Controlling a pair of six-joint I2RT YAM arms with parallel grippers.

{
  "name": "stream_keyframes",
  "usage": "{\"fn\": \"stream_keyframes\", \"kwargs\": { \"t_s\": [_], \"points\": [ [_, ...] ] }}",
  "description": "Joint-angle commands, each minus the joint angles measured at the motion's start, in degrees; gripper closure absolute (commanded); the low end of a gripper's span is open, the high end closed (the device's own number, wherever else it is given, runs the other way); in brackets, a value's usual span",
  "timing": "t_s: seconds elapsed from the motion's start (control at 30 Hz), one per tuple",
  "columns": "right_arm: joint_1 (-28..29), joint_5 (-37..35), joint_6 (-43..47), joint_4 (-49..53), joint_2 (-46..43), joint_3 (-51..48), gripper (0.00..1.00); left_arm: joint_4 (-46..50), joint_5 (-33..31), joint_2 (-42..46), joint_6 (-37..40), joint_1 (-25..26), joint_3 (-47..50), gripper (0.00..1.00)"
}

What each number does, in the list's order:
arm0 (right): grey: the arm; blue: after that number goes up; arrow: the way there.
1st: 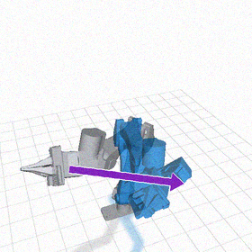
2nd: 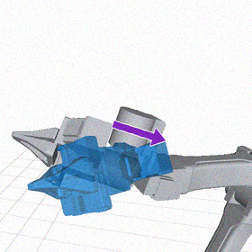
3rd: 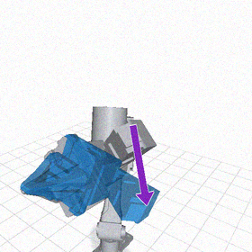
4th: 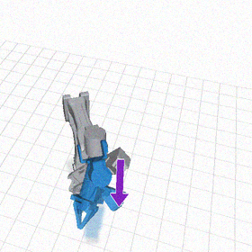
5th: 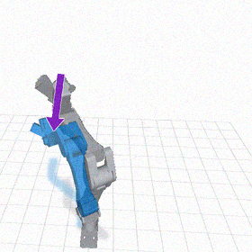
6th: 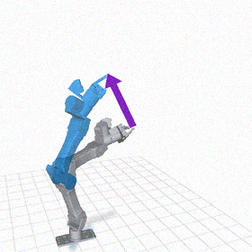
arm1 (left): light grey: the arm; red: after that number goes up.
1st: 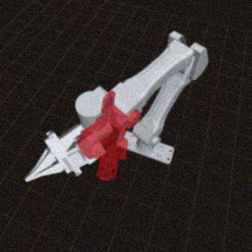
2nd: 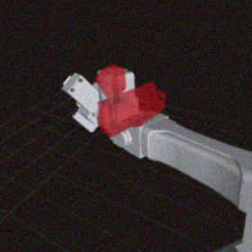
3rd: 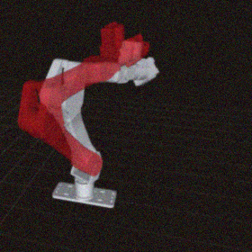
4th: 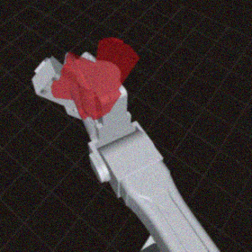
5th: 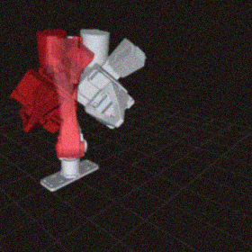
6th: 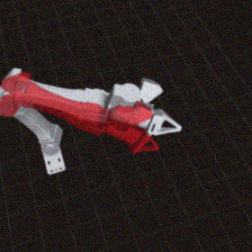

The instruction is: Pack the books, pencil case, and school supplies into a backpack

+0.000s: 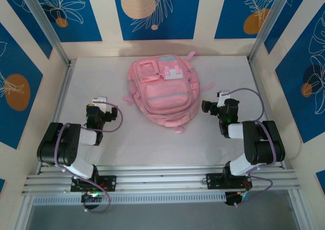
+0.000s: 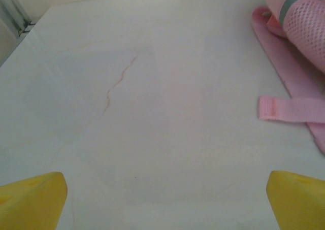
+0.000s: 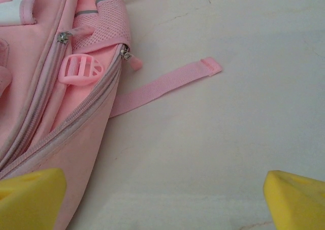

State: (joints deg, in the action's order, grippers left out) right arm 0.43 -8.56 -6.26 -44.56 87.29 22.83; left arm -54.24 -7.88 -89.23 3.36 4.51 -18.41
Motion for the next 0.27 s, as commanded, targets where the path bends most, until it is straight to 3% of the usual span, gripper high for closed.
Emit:
{"fn": "stream_keyframes", "kwargs": {
  "t_s": [0.0, 0.2, 0.23],
  "points": [
    [0.2, 0.6, 0.1, -2.0, -0.1, 0.8, 0.01, -2.8, 1.4, -0.1, -1.0, 0.1, -1.2, 0.00],
    [0.1, 1.6, 0.4, -2.1, -0.2, 0.7, 0.01, -1.8, -0.2, -0.2, -1.8, 0.1, -1.8, 0.00],
    [0.0, 1.8, 0.4, -1.8, 0.0, 0.9, 0.01, -1.3, -0.4, -0.3, -1.9, 0.1, -2.1, 0.04]
  ]
}}
